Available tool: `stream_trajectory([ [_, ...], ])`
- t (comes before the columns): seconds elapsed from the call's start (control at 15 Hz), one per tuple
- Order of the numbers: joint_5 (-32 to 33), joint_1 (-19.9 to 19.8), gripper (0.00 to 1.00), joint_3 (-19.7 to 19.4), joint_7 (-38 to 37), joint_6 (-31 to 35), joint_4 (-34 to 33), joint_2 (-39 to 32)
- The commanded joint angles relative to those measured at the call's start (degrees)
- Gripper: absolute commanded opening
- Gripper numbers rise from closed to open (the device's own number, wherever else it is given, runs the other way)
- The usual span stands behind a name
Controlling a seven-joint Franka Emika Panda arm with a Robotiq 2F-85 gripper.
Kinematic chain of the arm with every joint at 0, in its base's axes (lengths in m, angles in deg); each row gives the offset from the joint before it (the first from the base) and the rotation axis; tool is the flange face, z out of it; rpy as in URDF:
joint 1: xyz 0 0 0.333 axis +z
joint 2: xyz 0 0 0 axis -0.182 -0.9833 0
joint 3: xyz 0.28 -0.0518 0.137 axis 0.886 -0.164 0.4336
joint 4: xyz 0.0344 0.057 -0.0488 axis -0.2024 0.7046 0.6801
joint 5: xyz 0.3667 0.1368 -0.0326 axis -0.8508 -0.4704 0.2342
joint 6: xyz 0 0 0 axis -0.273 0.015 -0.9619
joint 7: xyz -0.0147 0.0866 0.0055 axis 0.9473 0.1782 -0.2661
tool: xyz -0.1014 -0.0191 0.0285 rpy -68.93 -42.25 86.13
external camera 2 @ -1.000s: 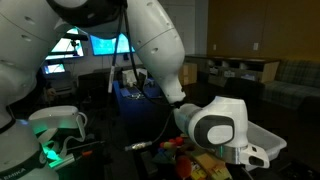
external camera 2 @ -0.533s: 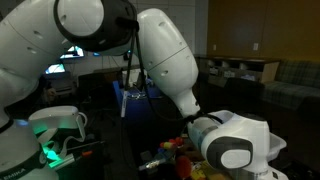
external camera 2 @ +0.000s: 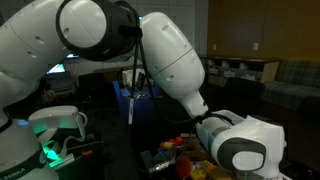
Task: Use the towel to sweep the things on the table to the left and then put the towel in the white bin
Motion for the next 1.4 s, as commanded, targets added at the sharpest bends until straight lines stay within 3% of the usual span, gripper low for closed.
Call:
stream_trajectory([
  [0.0,-0.6,-0.3,0.15,0.6,2.9,-3.1,-1.7,-0.4],
  [0.2,0.1,0.6,0.09,0.0,3.5,-4.3,-0.3,1.1],
  [0.4,1.2,1.9,0.13,-1.3,2.8,-4.6,2.0,3.4],
  [1.0,12.6,8.7,0.13,-11.9,-4.6,-4.2,14.8,12.5],
  [1.33,16.3,10.3,0.13,-12.4,-6.8,-5.1,23.7,15.8],
])
